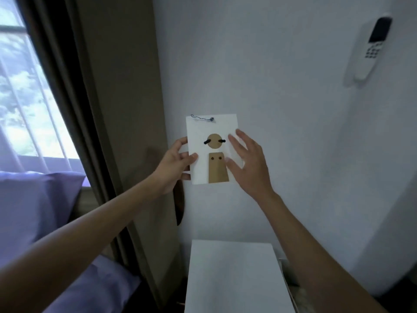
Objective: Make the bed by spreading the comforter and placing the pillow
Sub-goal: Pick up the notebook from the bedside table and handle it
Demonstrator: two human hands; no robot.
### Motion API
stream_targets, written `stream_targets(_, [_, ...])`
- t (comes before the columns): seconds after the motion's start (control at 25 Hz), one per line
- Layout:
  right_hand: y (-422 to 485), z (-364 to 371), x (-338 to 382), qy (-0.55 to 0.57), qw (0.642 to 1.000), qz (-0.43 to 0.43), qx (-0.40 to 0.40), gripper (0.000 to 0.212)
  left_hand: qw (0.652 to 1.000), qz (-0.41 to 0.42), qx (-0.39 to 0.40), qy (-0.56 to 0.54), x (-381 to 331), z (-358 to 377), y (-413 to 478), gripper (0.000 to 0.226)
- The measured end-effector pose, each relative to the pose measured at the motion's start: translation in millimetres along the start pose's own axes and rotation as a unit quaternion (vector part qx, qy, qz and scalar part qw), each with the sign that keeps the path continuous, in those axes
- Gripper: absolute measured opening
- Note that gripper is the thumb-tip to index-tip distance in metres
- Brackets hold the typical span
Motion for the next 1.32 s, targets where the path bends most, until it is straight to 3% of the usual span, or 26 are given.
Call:
stream_targets(0.08, [-5.4,4.5,24.9,-0.112,0.98,-0.164,0.013,0.059,1.0,0.013,0.002,0.001,-12.4,-0.5,-2.5,0.041])
stream_targets(0.16, [-10.2,9.1,31.9,-0.157,0.96,-0.231,0.025,0.071,1.0,0.023,0.008,0.007,-19.2,0.6,-6.2,0.042])
stream_targets(0.32, [-12.0,3.8,42.1,-0.202,0.939,-0.279,0.02,0.082,1.0,0.024,0.014,0.012,-24.9,-0.9,-13.8,0.044])
stream_targets(0.84, [-23.4,-17.7,59.2,-0.11,0.947,-0.3,-0.035,0.057,0.998,0.021,0.036,0.047,-31.8,2.2,-26.4,0.045])
stream_targets(0.92, [-23.4,-11.1,52.7,-0.079,0.965,-0.25,0.032,0.055,0.998,0.026,0.024,0.059,-32.2,1.1,-27.9,0.043])
stream_targets(1.0, [-15.5,-8.2,41.5,0.034,0.99,-0.086,0.104,0.045,0.994,0.047,0.005,0.096,-35.3,4.1,-32.1,0.038])
stream_targets(1.04, [-10.3,-10.1,33.8,0.116,0.989,0.019,0.093,0.037,0.989,0.068,-0.002,0.135,-38.1,8.7,-35.7,0.036])
stream_targets(1.16, [1.3,-15.2,14.1,0.297,0.92,0.256,0.014,0.037,0.944,0.175,-0.035,0.279,-49.8,32.4,-51.5,0.034])
stream_targets(1.24, [5.5,-7.9,13.7,0.369,0.881,0.294,0.036,0.037,0.903,0.259,-0.053,0.338,-54.8,49.1,-61.3,0.034])
stream_targets(1.32, [8.3,-3.8,18.6,0.387,0.872,0.294,0.06,0.037,0.861,0.315,-0.063,0.395,-52.8,60.5,-64.9,0.036])
Point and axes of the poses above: each hand's wrist, its own y-axis towards the middle knuckle, its own z-axis out of the palm, x = y × z, the point moved 7 cm from there along y, towards the middle knuckle, and after that the axes turned 4 degrees about -x, right-handed, at the moved point
